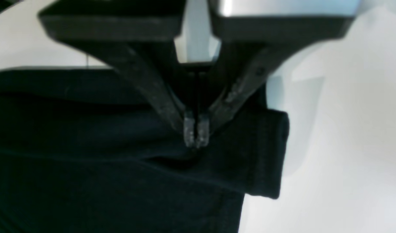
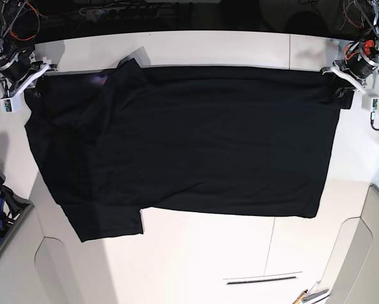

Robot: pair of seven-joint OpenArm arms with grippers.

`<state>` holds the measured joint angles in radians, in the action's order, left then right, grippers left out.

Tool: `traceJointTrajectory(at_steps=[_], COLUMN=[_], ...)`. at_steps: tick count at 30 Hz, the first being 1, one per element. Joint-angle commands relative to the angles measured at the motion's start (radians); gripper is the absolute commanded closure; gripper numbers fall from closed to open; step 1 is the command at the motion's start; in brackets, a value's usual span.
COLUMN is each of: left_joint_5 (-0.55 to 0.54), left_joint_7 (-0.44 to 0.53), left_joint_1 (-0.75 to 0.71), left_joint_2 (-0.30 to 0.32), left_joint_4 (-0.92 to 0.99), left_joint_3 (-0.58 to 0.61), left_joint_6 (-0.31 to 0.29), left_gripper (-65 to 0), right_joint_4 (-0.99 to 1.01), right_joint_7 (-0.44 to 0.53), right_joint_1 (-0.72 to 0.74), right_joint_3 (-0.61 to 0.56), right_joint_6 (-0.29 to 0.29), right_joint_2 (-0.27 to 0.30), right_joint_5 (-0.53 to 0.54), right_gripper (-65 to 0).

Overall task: Fold the T-shirt properly
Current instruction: 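Regrasp the shirt edges with both grippers, then pull the shirt further toward the robot with both grippers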

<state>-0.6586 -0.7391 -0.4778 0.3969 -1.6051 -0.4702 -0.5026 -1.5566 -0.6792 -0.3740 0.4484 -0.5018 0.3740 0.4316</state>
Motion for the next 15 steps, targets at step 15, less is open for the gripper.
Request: traceJointTrajectory(at_steps=[15], left_joint_5=[0.011], left_joint_7=[-0.118], left_joint_1=[-0.077], left_joint_2=[-0.048], left_joint_4=[-0.078], left_joint_3=[-0.121], left_joint_6=[-0.018], left_gripper=[0.0], right_joint_4=[-0.027], right_joint_7=[-0.086], right_joint_1=[-0.054], right_joint_3=[0.004], right_joint_6=[-0.003], right_joint_2=[0.013], right_joint_5=[0.007], right_gripper=[0.0])
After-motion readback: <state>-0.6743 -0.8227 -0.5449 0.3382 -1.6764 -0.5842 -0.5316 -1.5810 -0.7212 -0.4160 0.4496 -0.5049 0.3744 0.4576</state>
